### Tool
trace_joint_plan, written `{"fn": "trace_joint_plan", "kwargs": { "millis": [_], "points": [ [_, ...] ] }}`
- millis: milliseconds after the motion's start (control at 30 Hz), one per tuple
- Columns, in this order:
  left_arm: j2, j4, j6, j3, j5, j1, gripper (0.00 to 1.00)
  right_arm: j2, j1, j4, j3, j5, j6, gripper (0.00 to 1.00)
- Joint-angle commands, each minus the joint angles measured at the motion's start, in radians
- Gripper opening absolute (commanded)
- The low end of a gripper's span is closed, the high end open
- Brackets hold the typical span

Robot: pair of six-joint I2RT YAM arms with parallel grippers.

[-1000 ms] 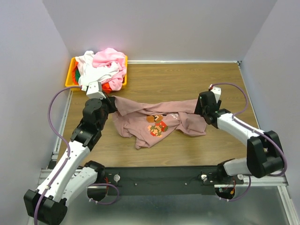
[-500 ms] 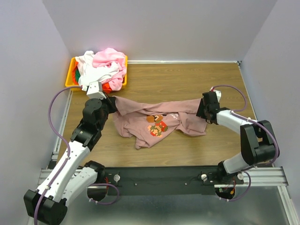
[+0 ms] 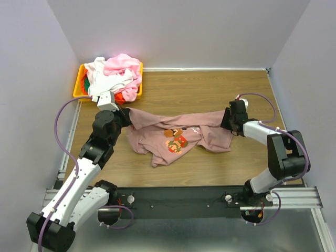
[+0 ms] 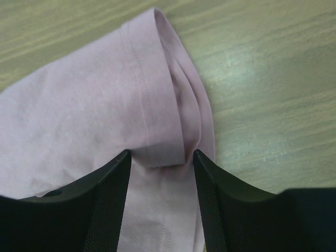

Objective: Fold and stack the t-shirts
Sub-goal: Flatten the tshirt out

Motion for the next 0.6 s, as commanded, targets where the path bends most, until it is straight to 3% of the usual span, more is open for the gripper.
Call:
{"fn": "trace_joint_plan", "kwargs": {
  "millis": [0, 567],
  "points": [
    [-0.005, 0.023, 0.008, -0.018, 0.019, 0.007, 0.00, 0.025, -0.008, 0.033, 0.044, -0.034, -0.024, 0.58],
    [-0.012, 0.019, 0.008, -0.023, 0.020, 0.007, 0.00, 0.095, -0.028, 0.033, 0.061, -0.046, -0.025, 0.56]
  ]
}}
